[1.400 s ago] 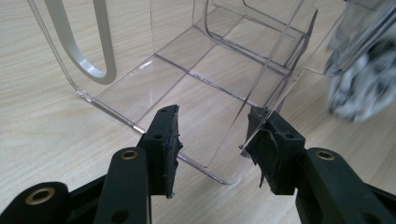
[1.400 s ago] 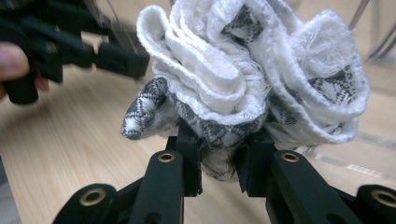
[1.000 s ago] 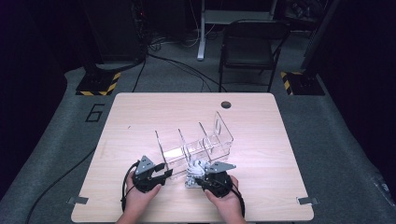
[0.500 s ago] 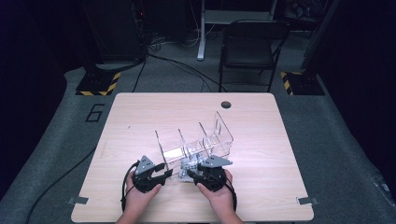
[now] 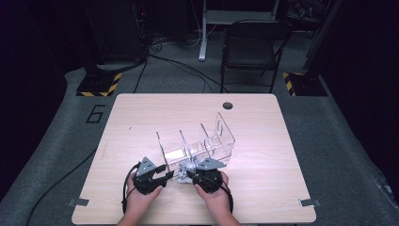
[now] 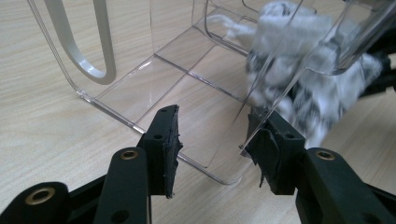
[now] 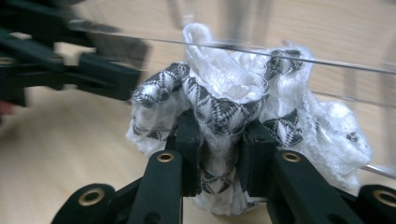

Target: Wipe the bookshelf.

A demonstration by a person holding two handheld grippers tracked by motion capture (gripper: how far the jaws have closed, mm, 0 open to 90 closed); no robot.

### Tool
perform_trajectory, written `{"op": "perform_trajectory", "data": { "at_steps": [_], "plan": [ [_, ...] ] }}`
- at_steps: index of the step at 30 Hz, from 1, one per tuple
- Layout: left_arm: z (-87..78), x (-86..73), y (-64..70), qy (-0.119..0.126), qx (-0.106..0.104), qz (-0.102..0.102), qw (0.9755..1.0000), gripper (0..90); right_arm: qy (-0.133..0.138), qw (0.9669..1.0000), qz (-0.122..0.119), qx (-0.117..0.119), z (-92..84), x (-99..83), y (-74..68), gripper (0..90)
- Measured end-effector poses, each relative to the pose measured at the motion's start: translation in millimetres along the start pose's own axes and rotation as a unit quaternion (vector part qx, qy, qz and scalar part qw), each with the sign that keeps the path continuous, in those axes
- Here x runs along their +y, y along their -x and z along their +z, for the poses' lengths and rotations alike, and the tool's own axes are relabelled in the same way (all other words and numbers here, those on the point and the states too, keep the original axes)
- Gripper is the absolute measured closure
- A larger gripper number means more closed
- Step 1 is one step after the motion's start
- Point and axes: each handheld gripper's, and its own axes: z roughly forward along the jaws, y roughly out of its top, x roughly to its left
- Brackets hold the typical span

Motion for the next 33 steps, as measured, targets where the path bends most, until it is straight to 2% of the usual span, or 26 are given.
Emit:
{"op": "perform_trajectory", "data": {
  "at_steps": [5,6,9,13,15,17,19,24,28,33],
  "plan": [
    [0.6,0.2,0.6,0.001,0.002,-0.004,1.0000,53.2,0.008,0.9982,0.044,-0.041,-14.1,-4.4,30.8,73.0],
    [0.7,0.2,0.6,0.001,0.001,-0.004,1.0000,53.2,0.010,0.9976,0.056,-0.039,-15.4,-5.3,33.8,72.9],
    [0.0,0.5,0.1,-0.003,-0.003,-0.004,1.0000,53.2,0.015,0.9975,0.059,-0.034,-13.7,-5.8,29.8,72.6],
    [-0.3,0.5,-0.4,-0.004,-0.005,-0.001,1.0000,53.2,0.009,0.9995,0.031,0.003,-2.4,-2.2,9.2,72.5],
    [-0.4,0.4,-0.6,-0.004,-0.005,-0.001,1.0000,53.2,0.003,0.9999,0.010,0.011,2.6,0.1,-1.2,72.5],
    [0.0,-0.1,-0.7,-0.001,-0.005,-0.003,1.0000,53.2,-0.001,0.9999,-0.007,0.009,3.8,1.6,-3.7,72.7],
    [0.0,-0.3,-1.0,0.000,-0.005,-0.003,1.0000,53.2,-0.003,0.9999,0.004,0.013,1.9,1.0,2.5,73.1],
    [0.2,-0.4,-0.6,0.001,-0.003,-0.004,1.0000,53.2,-0.004,0.9990,0.044,-0.009,-11.1,-3.4,30.2,73.6],
    [-0.3,-0.5,-0.2,-0.001,-0.004,-0.005,1.0000,53.6,-0.002,0.9977,0.059,-0.032,-19.9,-8.7,45.6,73.4],
    [0.0,-0.3,-0.5,0.001,-0.003,-0.008,1.0000,53.5,-0.009,0.9972,0.060,-0.044,-29.0,-16.2,53.5,73.1]
  ]
}}
